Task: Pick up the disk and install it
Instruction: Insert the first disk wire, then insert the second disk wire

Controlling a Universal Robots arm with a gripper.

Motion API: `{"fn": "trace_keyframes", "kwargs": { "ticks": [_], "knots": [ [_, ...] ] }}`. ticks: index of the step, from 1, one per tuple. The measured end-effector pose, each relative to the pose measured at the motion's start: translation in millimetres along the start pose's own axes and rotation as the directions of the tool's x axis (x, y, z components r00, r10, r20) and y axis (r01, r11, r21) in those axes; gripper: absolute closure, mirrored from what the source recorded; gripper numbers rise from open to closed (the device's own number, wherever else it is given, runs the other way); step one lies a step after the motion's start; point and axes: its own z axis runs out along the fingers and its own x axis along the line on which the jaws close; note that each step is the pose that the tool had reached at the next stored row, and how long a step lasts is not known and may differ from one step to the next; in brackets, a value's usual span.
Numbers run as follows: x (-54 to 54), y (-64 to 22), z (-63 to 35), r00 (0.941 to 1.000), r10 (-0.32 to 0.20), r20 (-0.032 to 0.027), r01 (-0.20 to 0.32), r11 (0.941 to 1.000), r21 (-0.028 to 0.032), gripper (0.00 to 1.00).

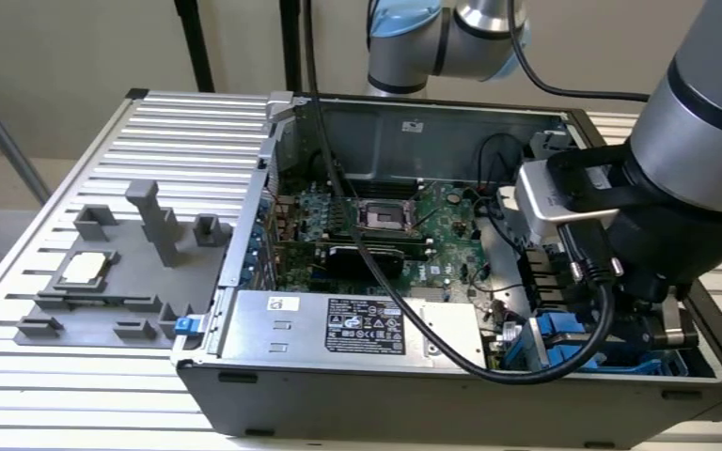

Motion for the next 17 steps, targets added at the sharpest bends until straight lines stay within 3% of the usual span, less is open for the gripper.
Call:
{"fn": "trace_keyframes", "kwargs": {
  "ticks": [17],
  "knots": [
    [-0.1, 1.3, -0.2, 1.0, 0.0, 0.0, 0.0, 1.0, 0.0012, 0.75]
  ]
}}
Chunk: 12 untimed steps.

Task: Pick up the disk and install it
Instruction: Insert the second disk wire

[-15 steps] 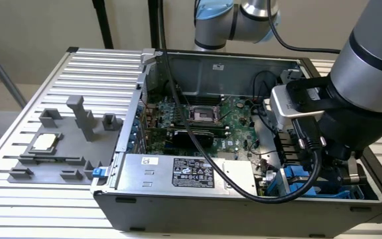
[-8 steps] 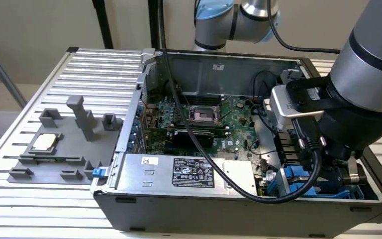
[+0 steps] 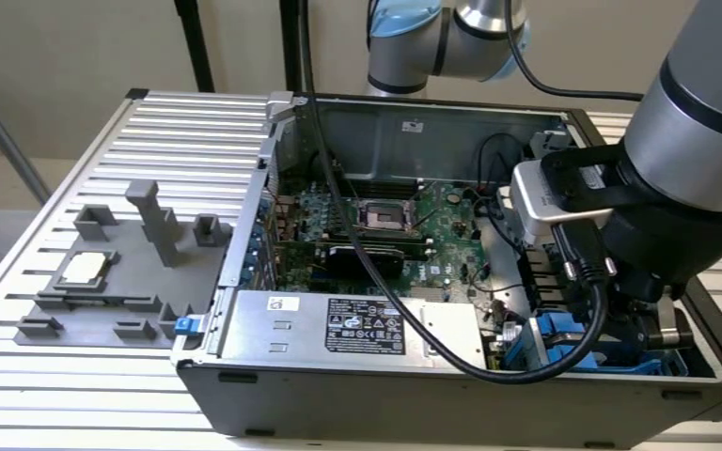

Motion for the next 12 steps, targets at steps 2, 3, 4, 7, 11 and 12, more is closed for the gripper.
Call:
{"fn": "trace_keyframes", "kwargs": {
  "ticks": [2, 3, 4, 7, 11, 12],
  "knots": [
    [-0.7, 0.0, 0.0, 1.0, 0.0, 0.0, 0.0, 1.0, 0.0, 0.75],
    [-1.4, -0.1, 0.1, 1.0, 0.0, 0.0, 0.0, 1.0, 0.0, 0.75],
    [-2.5, -0.2, 0.1, 1.0, 0.0, 0.0, 0.0, 1.0, 0.0, 0.75],
    [-7.4, -2.4, -0.8, 1.0, 0.0, 0.0, 0.0, 1.0, 0.0, 0.75],
    [-15.9, -8.1, -2.5, 1.0, 0.0, -0.0002, 0.0, 1.0, 0.0, 0.75],
    [-18.1, -9.5, -4.0, 1.0, 0.0, -0.0004, 0.0, 1.0, -0.0001, 0.75]
  ]
}}
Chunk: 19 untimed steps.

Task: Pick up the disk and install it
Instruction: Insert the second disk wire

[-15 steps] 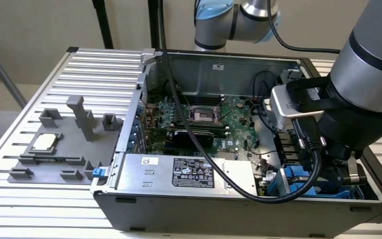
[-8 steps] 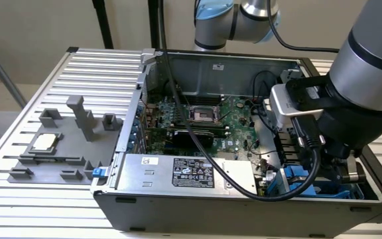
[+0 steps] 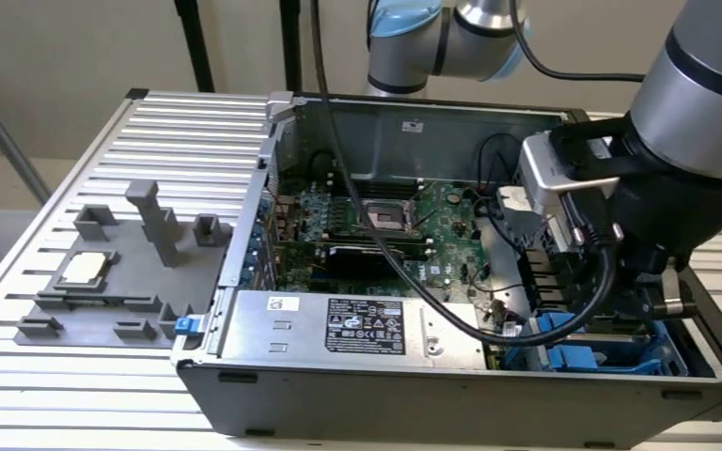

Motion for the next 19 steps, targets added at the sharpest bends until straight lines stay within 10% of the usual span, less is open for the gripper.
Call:
{"fn": "trace_keyframes", "kwargs": {
  "ticks": [6, 19],
  "knots": [
    [-10.3, -8.4, -19.2, 1.0, 0.001, -0.0071, -0.001, 1.0, -0.0003, 0.75],
    [-12.1, -12.7, -18.1, 0.9964, 0.081, -0.0238, -0.081, 0.9967, 0.0056, 0.75]
  ]
}}
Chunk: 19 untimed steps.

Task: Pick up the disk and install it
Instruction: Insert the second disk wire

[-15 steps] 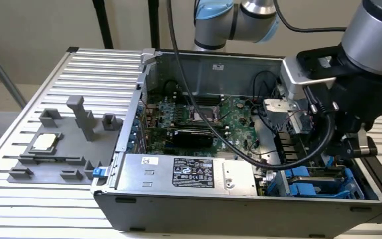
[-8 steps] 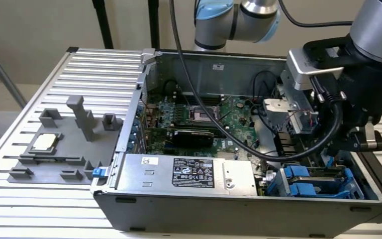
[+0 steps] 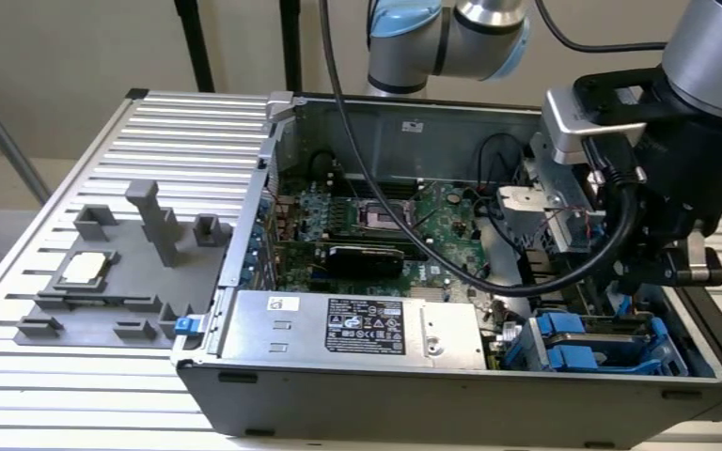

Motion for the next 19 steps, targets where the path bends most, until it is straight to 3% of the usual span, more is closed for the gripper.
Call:
{"fn": "trace_keyframes", "kwargs": {
  "ticks": [3, 8, 19],
  "knots": [
    [-1.0, -3.3, 1.4, 1.0, 0.009, -0.0014, -0.009, 1.0, -0.0017, 0.75],
    [-2.2, -9.2, 2.7, 0.9998, 0.018, -0.0048, -0.018, 0.9998, -0.011, 0.75],
    [-2.2, -14.8, 5.7, 0.9988, 0.047, -0.0134, -0.048, 0.9981, -0.0391, 0.75]
  ]
}}
